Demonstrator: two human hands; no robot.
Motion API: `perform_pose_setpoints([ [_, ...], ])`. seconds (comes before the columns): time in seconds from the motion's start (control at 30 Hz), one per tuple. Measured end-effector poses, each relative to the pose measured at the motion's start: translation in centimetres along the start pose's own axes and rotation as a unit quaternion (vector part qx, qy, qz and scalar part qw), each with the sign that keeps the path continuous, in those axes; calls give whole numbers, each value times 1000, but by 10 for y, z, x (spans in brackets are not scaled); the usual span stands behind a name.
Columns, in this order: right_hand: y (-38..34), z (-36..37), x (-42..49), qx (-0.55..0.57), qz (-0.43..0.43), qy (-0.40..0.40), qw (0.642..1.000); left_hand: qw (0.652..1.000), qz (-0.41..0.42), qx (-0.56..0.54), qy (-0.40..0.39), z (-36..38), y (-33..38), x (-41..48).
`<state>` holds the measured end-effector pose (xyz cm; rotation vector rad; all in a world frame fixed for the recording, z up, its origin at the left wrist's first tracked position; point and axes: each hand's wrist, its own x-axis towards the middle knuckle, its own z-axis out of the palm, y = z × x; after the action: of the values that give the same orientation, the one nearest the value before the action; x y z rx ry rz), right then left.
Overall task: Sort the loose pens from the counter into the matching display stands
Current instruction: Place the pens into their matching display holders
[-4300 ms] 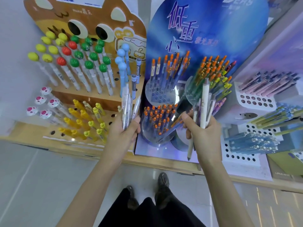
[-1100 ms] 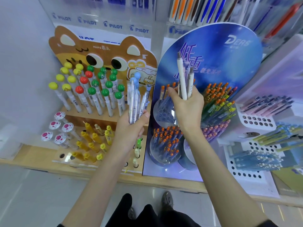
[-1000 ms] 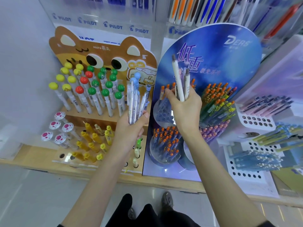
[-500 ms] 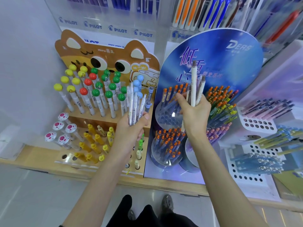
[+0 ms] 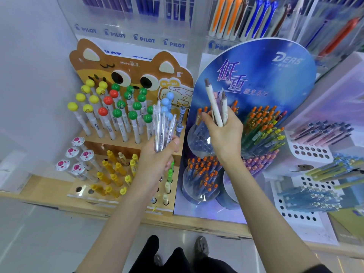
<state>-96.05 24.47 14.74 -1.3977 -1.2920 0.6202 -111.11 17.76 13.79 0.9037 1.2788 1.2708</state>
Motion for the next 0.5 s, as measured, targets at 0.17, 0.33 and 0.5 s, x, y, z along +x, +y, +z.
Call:
perform_pose_setpoints([
  [0.17, 7, 4, 4, -77, 23, -38, 996, 1000, 0, -5, 4, -1, 1, -1],
  [0.33, -2, -2, 4, -63, 49, -59, 995, 1000, 8, -4, 0, 0, 4, -3],
  [0.5, -26, -22, -8, 88, 95, -80, 988, 1000, 11, -13, -18, 3, 9, -5],
])
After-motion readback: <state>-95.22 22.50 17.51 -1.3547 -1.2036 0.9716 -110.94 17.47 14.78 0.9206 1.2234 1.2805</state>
